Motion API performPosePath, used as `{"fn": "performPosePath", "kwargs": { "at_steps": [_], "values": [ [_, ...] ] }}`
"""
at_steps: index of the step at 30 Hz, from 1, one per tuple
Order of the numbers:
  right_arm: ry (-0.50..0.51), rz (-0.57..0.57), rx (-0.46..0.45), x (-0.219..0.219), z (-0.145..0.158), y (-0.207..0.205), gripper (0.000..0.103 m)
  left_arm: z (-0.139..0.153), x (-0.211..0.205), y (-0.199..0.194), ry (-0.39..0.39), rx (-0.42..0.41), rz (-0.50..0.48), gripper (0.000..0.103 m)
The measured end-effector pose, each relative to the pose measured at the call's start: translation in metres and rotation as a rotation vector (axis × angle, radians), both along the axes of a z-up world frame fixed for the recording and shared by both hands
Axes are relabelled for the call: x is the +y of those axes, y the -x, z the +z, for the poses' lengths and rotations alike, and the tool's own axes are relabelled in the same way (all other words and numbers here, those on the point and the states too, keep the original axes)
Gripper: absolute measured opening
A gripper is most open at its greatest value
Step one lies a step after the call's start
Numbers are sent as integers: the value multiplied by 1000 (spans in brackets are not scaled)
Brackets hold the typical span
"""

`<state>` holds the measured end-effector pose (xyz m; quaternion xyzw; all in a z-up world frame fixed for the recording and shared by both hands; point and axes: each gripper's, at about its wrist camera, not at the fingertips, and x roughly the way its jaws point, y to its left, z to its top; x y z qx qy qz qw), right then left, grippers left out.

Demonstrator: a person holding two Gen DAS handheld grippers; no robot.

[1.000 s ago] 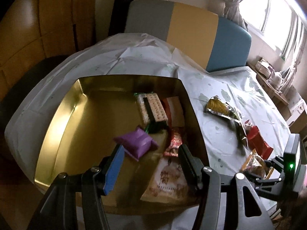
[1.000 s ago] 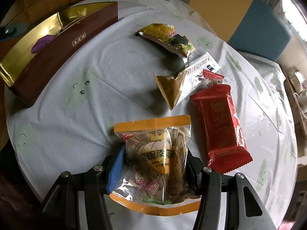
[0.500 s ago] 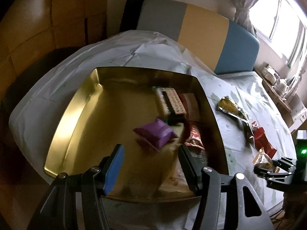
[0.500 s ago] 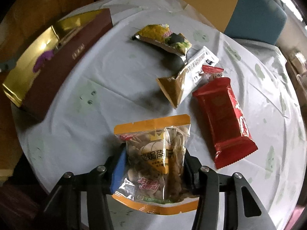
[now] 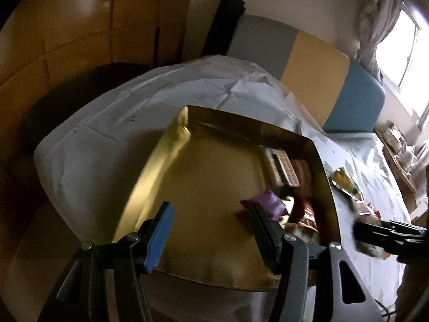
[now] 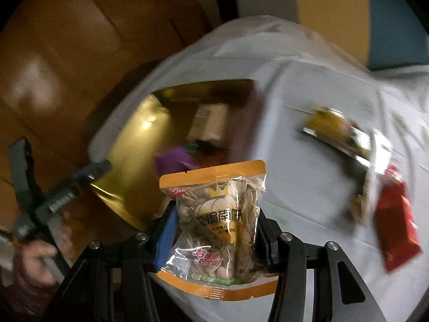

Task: Organize snacks
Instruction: 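Carry the orange-trimmed pastry packet into the gold tray and open the right gripper, then move both open grippers back over the snacks left on the table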

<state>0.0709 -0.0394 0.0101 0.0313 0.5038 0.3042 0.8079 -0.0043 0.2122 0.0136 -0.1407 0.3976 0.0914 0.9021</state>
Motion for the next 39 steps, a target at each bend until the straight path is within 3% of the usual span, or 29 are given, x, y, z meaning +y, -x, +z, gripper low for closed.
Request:
{"fn": "performPosePath", "kwargs": {
  "at_steps": [4, 8, 12, 21, 26, 39],
  "values": [
    [-37, 58, 11, 51, -1, -2, 53, -1, 9, 2, 1, -2, 23, 59],
    [-27, 97, 49, 92, -22, -4, 56, -5, 13, 4, -1, 6, 31, 59],
    [-19, 111, 74, 103, -37, -1, 57, -9, 14, 4, 0, 18, 31, 59],
    [-6, 62, -37, 64, -14, 15, 57, -4, -3, 3, -39, 9, -13, 59],
    [37, 10, -119, 32, 0, 19, 67, -3, -16, 1, -44, 14, -51, 59],
    [108, -102, -134, -35, -9, 26, 69, 3, -51, 2, -103, 8, -142, 59]
  ]
}}
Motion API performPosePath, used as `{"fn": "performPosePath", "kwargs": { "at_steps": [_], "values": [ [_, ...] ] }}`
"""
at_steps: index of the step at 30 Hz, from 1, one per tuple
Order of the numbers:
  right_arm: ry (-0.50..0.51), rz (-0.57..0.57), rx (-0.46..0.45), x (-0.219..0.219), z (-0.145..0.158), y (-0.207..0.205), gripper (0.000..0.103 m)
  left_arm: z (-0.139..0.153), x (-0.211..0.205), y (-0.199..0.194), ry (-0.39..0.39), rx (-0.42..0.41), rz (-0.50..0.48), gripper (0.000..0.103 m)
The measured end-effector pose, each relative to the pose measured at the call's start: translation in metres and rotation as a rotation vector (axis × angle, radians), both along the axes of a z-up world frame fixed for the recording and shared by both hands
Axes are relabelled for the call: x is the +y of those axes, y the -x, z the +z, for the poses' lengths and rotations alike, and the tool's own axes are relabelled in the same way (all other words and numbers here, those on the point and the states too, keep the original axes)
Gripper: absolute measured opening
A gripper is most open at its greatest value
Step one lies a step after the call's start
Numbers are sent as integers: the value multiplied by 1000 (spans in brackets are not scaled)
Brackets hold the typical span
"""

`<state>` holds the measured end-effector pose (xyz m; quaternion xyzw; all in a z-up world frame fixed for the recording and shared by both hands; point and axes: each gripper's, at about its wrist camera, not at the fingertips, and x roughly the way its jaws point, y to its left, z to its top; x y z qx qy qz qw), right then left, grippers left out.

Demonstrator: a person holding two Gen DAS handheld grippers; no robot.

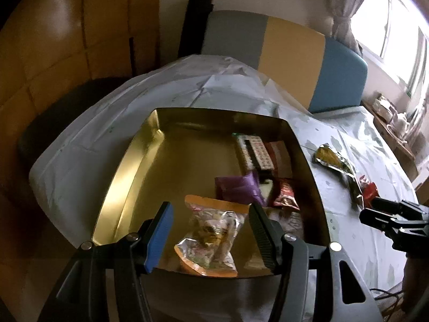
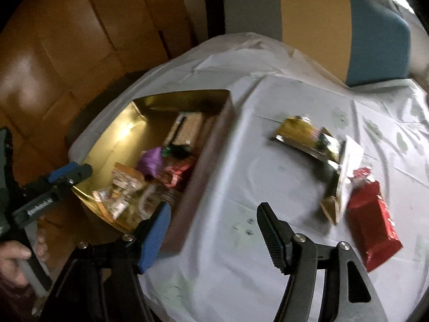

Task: Organize snacks
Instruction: 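Move both open grippers back over the snacks left on the table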

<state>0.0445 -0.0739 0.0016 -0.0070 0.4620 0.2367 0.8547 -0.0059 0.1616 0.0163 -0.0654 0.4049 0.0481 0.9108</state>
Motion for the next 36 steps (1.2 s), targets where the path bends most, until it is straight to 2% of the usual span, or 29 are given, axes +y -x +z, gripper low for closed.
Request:
{"fn": "performPosePath", "kwargs": {
  "at_steps": [3, 9, 22, 24, 27, 28, 31, 36],
  "values": [
    [55, -16, -12, -17, -2, 0, 71, 1, -8, 1, -11, -1, -22, 59],
    [98, -90, -26, -61, 1, -4, 71, 0, -24, -1, -27, 7, -66, 59],
    [230, -331, -79, -179, 4, -34, 74, 5, -65, -7, -84, 17, -164, 59],
    [208, -398, -75, -199, -2, -37, 74, 7, -75, -11, -91, 17, -193, 59],
    [177, -525, -4, -227, -12, -44, 74, 12, -91, -17, -85, 10, -225, 59],
    [161, -561, -6, -235, -10, -44, 74, 13, -96, -19, -73, 11, -234, 59],
    [142, -613, 3, -247, -9, -46, 74, 16, -118, -29, -42, 20, -292, 59],
    [142, -646, 20, -252, -10, -46, 77, 9, -162, -44, -39, 60, -397, 59]
  ]
}}
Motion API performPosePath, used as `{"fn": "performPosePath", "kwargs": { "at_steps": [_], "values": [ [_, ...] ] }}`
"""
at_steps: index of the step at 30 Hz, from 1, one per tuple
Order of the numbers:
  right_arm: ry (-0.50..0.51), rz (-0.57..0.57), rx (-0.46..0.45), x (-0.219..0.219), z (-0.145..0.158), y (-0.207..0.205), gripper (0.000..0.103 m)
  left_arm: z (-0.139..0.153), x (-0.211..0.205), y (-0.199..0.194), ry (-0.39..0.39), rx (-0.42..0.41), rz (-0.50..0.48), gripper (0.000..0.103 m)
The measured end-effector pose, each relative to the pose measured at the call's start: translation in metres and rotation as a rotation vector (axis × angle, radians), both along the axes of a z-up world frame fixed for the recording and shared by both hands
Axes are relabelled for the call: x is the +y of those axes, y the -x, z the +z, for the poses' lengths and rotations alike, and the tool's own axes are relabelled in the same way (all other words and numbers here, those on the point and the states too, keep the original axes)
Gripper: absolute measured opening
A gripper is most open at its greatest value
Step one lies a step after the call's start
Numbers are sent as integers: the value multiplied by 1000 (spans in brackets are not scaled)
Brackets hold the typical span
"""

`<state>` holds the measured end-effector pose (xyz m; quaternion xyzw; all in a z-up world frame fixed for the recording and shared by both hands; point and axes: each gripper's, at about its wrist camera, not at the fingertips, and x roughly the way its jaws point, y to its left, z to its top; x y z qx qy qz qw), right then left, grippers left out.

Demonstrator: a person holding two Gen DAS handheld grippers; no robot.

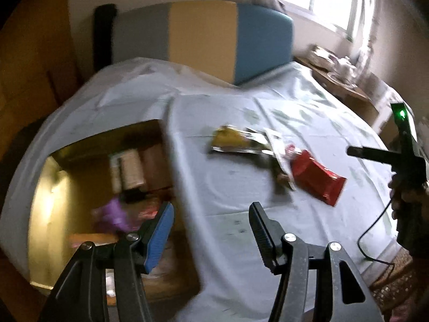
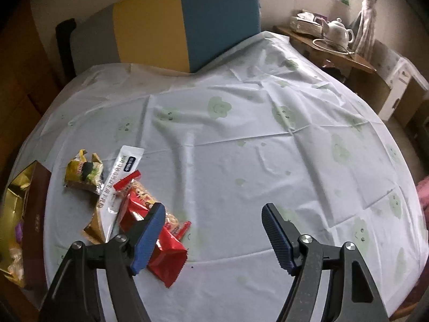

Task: Organize snacks
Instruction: 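Move both open grippers back over the snacks left on the table, then grasp the white-and-gold stick packet with the left gripper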

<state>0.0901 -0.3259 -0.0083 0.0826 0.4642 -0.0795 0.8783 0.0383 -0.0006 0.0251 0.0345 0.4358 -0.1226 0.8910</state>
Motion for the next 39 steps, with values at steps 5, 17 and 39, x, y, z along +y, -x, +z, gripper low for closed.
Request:
{"fn": "performPosePath", "kwargs": {
  "at_steps": [5, 17, 39],
  "values": [
    [-10, 0, -8, 1, 1, 4, 77, -13, -40, -14, -21, 43, -88, 52],
    [-48, -18, -37, -5, 7, 5, 84, -54, -124, -71, -68, 104, -232, 51],
    [-47, -45, -15, -13, 3, 1, 84, -85, -100, 9, -24, 165, -291, 24]
  ]
}}
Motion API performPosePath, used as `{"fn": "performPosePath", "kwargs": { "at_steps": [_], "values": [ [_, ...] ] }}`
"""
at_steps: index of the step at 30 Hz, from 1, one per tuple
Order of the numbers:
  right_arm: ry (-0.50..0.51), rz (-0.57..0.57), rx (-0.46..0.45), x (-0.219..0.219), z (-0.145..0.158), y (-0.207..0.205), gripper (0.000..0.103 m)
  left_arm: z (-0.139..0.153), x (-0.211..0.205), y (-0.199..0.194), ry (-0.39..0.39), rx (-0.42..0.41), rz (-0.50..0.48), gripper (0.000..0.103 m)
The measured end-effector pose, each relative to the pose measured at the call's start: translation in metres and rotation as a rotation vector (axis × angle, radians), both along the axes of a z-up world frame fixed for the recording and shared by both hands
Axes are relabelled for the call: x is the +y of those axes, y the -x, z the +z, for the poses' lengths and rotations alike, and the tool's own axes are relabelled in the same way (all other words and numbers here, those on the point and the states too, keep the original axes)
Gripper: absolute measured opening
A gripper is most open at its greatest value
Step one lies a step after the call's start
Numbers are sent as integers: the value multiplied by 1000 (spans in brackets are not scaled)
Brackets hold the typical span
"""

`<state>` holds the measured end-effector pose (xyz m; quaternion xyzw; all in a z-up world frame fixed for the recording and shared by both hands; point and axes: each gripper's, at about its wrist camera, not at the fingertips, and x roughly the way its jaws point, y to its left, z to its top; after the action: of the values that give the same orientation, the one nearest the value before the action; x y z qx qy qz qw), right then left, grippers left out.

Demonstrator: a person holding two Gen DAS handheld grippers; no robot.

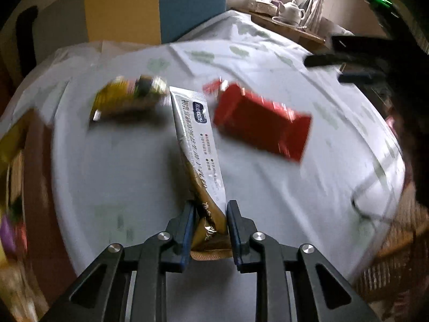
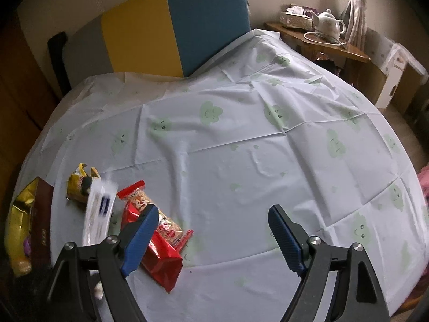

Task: Organize snacks
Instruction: 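Grasp the white-and-gold stick packet with the left gripper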

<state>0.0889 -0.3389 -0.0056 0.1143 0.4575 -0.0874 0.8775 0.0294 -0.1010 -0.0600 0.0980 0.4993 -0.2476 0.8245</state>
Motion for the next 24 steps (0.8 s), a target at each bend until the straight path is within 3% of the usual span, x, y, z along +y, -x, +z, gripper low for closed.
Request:
{"fn": "performPosePath", "kwargs": {
  "at_steps": [4, 10, 14, 20, 21, 24],
  "values": [
    [14, 1, 7, 1, -1, 1, 84, -2, 21, 32, -32, -5, -7, 29],
    [34, 2, 16, 3, -2, 0, 84, 7, 23, 40, -91, -51, 13, 41],
    [29, 0, 18, 2, -2, 1, 84, 13, 15, 35, -95, -64, 18, 60],
    [14, -5, 14, -1, -2, 2, 84, -7, -8, 18, -207, -74, -32, 61],
    [12, -6, 15, -1, -2, 3, 84, -9, -8, 16, -196, -88, -26, 61],
    [-8, -5, 9, -3, -2, 4, 84, -9, 1, 18, -118, -82, -5, 45]
  ]
}}
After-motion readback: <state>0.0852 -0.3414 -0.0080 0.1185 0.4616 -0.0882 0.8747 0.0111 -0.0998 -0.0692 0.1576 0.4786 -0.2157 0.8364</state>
